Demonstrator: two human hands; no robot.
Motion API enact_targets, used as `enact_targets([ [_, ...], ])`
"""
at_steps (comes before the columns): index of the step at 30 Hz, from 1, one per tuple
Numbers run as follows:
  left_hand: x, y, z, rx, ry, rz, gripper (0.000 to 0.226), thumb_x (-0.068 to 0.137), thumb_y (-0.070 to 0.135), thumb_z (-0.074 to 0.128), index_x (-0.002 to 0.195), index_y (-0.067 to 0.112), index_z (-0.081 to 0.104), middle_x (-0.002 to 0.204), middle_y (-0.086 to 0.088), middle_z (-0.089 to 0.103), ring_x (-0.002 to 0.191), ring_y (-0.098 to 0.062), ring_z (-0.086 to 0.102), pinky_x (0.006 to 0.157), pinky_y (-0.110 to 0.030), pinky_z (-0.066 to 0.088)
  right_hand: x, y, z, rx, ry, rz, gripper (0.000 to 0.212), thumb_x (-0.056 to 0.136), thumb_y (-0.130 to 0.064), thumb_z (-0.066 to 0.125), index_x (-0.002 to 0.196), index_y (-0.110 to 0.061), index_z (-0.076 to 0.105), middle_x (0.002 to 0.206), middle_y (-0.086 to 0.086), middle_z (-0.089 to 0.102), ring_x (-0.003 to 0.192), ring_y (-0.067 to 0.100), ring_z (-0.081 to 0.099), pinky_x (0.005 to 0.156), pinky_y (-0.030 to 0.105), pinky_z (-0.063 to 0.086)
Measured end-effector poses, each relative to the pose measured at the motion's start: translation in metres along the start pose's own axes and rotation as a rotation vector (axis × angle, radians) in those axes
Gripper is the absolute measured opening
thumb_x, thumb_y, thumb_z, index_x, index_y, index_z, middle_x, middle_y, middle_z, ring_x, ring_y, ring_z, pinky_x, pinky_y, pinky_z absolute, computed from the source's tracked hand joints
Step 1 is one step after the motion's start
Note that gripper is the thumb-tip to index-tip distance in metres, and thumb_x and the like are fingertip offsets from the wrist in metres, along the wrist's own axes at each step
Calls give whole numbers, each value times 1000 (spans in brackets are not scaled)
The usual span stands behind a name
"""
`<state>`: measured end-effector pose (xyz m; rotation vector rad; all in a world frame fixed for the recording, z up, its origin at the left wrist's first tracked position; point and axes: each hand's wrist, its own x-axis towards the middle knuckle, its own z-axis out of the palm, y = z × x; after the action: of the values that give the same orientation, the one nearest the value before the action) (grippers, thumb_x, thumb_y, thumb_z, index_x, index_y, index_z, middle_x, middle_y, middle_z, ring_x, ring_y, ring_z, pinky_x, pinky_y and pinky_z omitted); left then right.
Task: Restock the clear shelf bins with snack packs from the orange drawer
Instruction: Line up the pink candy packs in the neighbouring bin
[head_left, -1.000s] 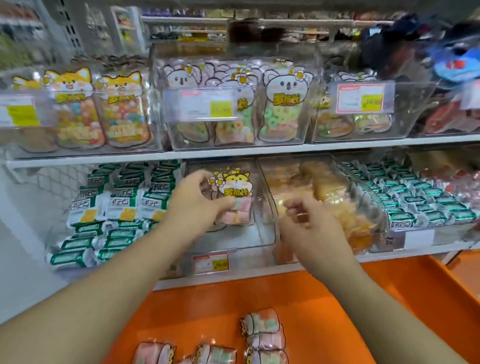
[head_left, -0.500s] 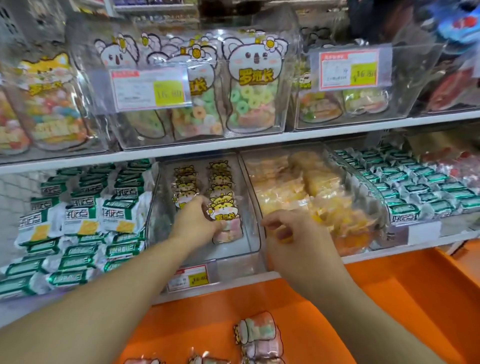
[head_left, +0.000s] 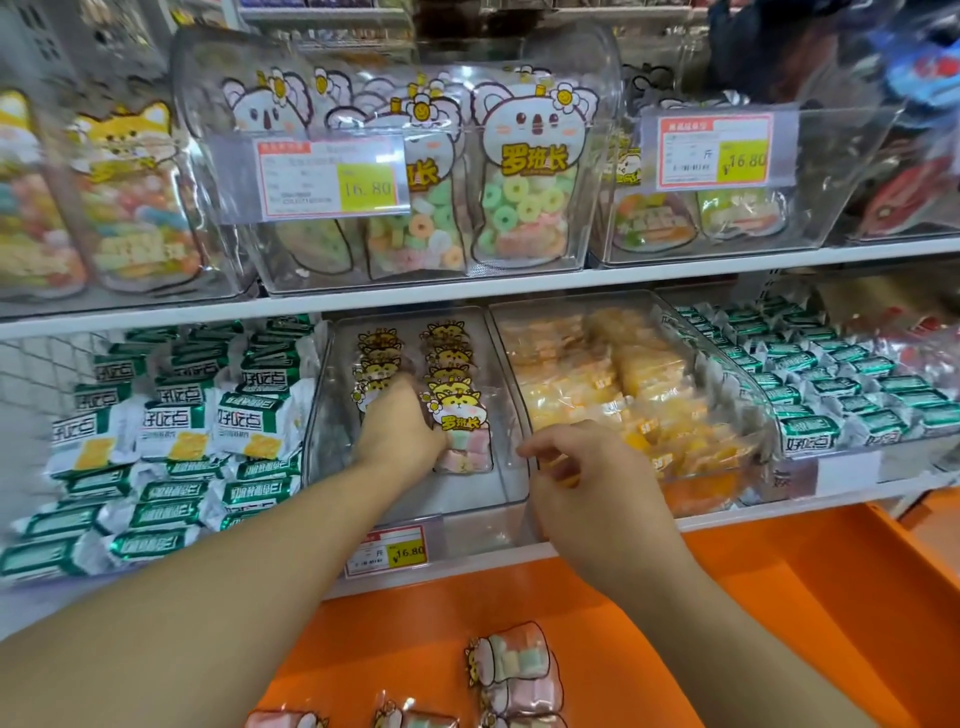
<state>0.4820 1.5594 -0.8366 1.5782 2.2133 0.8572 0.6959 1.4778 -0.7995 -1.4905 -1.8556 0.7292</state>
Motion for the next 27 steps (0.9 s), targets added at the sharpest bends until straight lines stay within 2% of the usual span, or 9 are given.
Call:
enact_targets([
  [3,-1,1,3,-28,23,-13,53,79,11,85,121,9,52,97,-3,61,94,-27,59,76,-31,45,1,1,0,2,1,-1,33,97,-7,60,114,-31,76,104,-16,59,86,7,63,68,26,55],
  [6,-2,-1,5,-17,40,1,50,80,11,84,116,11,50,96,-3,60,98,-30,63,76,-31,46,1,3,0,6,0,-5,33,97,-8,60,113,-32,76,103,-15,59,86,6,63,65,24,53],
  [8,-2,-2,5,-6,56,26,53,77,11,84,120,9,53,104,-7,64,103,-31,65,78,-32,49,1,5,-1,6,2,-7,33,97,-8,60,113,-32,76,102,-15,60,84,5,62,62,21,50],
  [10,-3,-1,3,13,72,52,62,75,12,86,128,8,55,116,-11,63,109,-31,64,86,-37,54,0,6,-2,12,7,-5,32,97,-9,60,113,-33,75,100,-18,59,79,4,61,58,14,43],
  [13,-7,0,-4,32,60,76,70,77,14,85,138,9,52,121,-11,59,111,-30,62,93,-40,53,-1,5,-4,21,19,2,31,99,-10,59,113,-32,75,99,-18,60,75,3,61,54,12,38],
  [16,-15,-3,-13,31,54,108,67,81,20,83,138,13,50,122,-7,58,107,-27,63,90,-38,54,-1,2,-5,26,36,-11,30,100,-10,56,111,-32,74,98,-9,67,73,8,64,53,14,38],
  [20,-46,-2,-32,-34,17,162,64,86,25,83,141,20,49,126,2,56,96,-10,63,84,-26,52,-9,-4,-8,57,42,-40,30,98,-9,57,108,-32,74,97,-5,71,78,14,66,59,20,42],
  [23,-85,0,-48,-130,-7,234,54,88,26,81,132,28,51,122,9,56,92,0,62,78,-22,53,-20,-11,-11,111,10,-58,29,97,-8,61,105,-32,76,96,-6,68,79,15,67,59,25,48],
  [27,-144,-9,-62,-273,-53,266,37,92,25,77,120,32,54,107,16,59,86,2,63,69,-13,51,-39,-10,-9,145,-66,-97,23,95,-9,67,100,-29,77,92,-8,71,82,11,64,64,21,50],
])
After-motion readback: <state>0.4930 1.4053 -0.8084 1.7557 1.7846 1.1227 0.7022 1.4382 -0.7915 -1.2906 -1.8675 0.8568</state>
